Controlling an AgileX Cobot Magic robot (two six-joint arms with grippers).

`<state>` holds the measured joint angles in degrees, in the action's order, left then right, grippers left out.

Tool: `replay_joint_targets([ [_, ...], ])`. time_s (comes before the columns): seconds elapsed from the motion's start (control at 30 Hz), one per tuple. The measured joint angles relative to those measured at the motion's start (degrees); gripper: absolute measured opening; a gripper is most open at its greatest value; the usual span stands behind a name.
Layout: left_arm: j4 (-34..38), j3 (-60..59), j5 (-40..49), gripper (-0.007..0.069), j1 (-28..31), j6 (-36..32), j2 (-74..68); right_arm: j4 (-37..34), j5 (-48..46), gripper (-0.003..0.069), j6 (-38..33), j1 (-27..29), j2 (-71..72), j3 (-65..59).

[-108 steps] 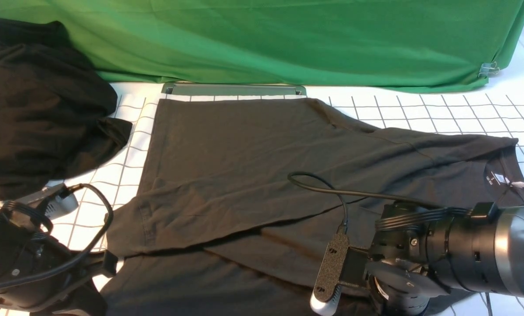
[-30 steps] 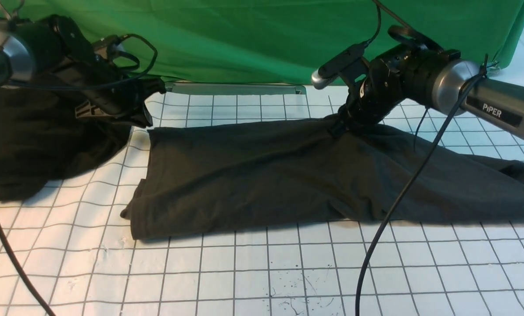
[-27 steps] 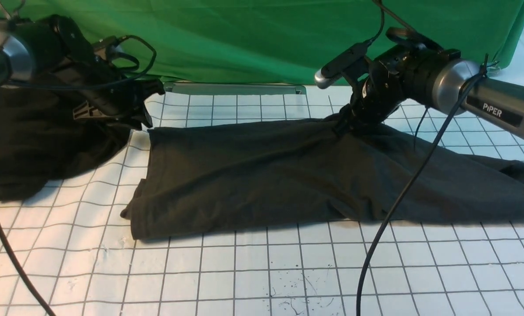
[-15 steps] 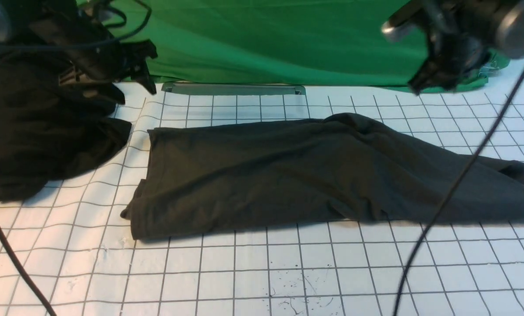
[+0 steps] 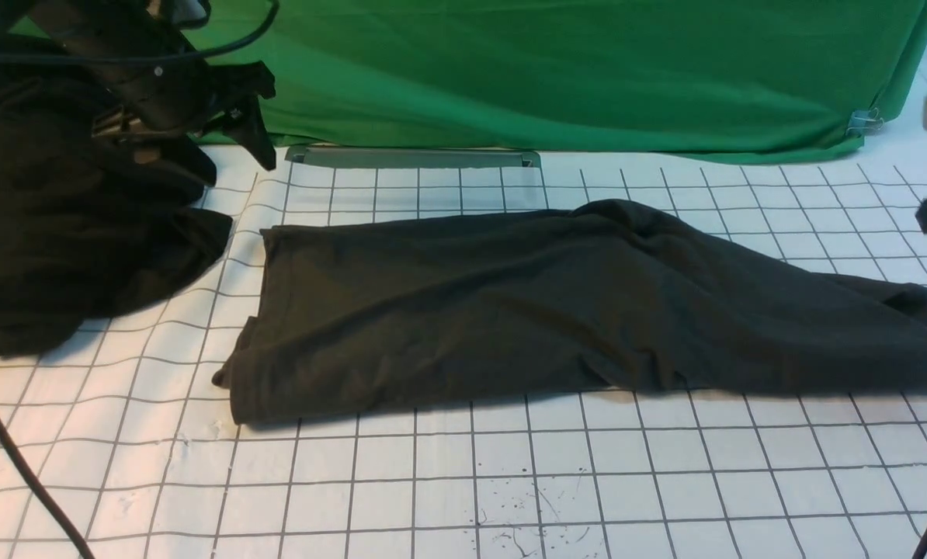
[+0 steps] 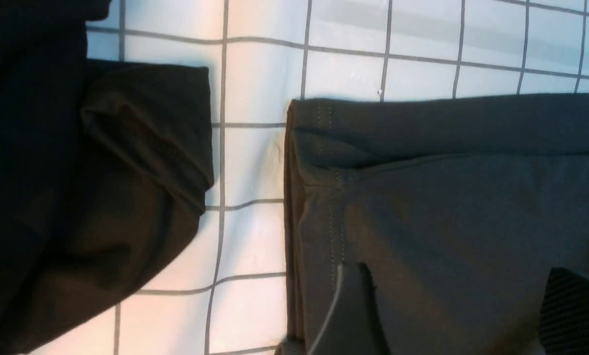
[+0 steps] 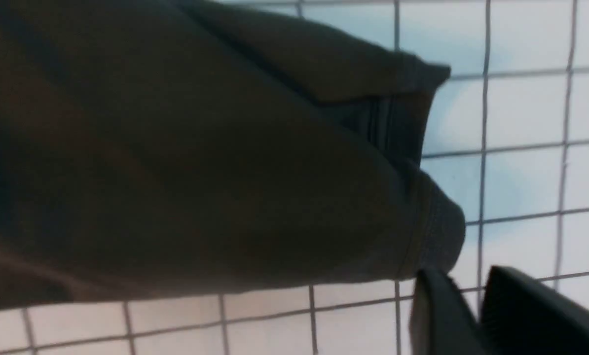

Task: Fold a long-sleeved shirt over a white checkered tablecloth.
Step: 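Pull the folded dark garment lengthwise by its ends to straighten it flat on the table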

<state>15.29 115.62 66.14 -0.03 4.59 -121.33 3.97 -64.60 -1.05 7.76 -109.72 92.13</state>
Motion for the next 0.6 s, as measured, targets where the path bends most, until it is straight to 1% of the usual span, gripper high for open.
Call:
replay_joint_targets([
  [0.07, 0.0, 0.0, 0.0, 0.0463, 0.0, -0.1, 0.0, -1.2, 2.4, 0.0322, 0.0, 2.6, -1.7, -2.4],
  [0.1, 0.0, 0.0, 0.0, 0.0463, 0.0, -0.1, 0.0, -1.2, 2.6, 0.0337, 0.0, 2.9, -2.1, -2.6],
  [0.13, 0.0, 0.0, -0.1, 0.0463, 0.0, -0.1, 0.0, -1.3, 3.3, 0.0379, -0.1, 3.9, -3.2, -3.5],
  [0.17, 0.0, 0.0, -0.1, 0.0463, 0.0, -0.1, 0.0, -1.4, 3.3, 0.0379, -0.1, 3.9, -3.2, -3.5],
  [0.2, 0.0, 0.0, -0.4, 0.0463, 0.0, -0.1, 0.0, -1.4, 3.9, 0.0399, -0.1, 4.4, -4.6, -4.0],
  [0.27, 0.0, 0.0, -0.6, 0.0465, 0.0, -0.2, 0.0, -1.4, 4.3, 0.0399, -0.3, 4.6, -5.8, -4.2],
  [0.33, 0.0, 0.0, -0.7, 0.0465, 0.0, -0.3, 0.0, -1.8, 5.0, 0.0384, -0.9, 4.6, -6.8, -4.3],
  [0.43, 0.0, 0.0, -0.7, 0.0465, 0.0, -0.3, 0.0, -3.3, 6.4, 0.0328, -2.8, 4.6, -8.0, -4.4],
  [0.57, 0.1, 0.0, -0.7, 0.0465, 0.0, -0.3, 0.0, -4.6, 6.9, 0.0171, -5.8, 4.6, -8.4, -4.4],
  [0.6, 0.1, 0.0, -0.7, 0.0465, 0.0, -0.3, 0.0, -4.6, 6.9, 0.0161, -6.0, 4.6, -8.4, -4.4],
])
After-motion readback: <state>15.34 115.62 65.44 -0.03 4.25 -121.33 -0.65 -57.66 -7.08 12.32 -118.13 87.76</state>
